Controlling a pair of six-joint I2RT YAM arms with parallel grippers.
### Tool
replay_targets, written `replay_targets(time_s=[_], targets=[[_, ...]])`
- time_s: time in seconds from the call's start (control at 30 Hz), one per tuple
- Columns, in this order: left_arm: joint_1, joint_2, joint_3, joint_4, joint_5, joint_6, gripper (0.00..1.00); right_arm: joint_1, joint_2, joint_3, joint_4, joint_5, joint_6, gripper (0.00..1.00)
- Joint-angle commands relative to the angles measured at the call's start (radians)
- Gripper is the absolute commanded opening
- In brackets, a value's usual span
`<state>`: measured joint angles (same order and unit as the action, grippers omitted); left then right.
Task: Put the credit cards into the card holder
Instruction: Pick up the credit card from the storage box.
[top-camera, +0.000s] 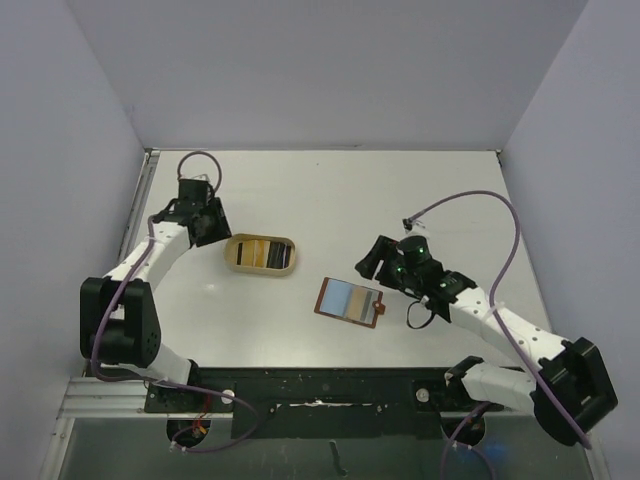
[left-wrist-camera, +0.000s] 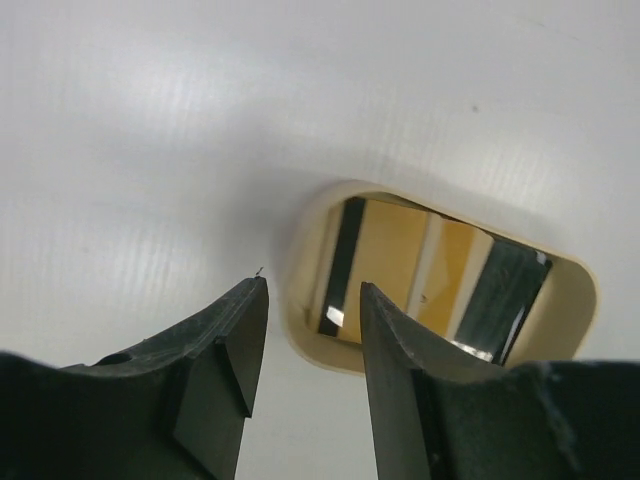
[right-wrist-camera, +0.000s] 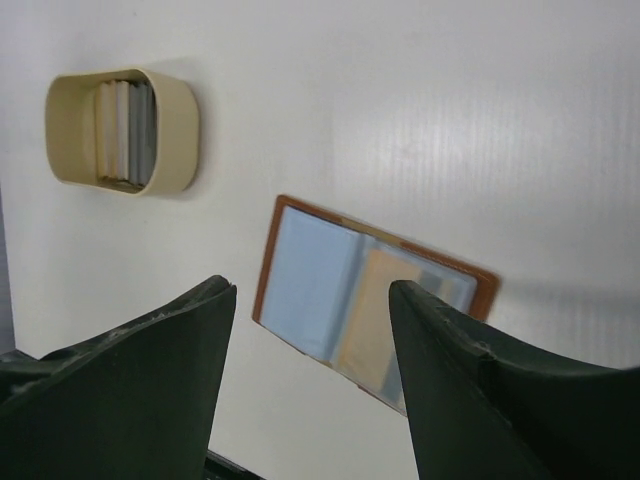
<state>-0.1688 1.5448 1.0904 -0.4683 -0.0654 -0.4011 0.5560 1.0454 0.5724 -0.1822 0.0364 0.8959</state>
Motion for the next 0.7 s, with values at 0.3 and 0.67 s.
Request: replay_targets(time_s=[0.3,0.67], targets=[[0.299,0.045,-0.069,0.177,0.288,-0.137,0.36,0.208,0.444,0.494,0.025,0.074,-0.05,0.71],[0.29,0.077,-0.142,0.191,0.404,-0.147,0.35,0.3,0.833,0.898,-0.084,0.11,-0.1,0.74]])
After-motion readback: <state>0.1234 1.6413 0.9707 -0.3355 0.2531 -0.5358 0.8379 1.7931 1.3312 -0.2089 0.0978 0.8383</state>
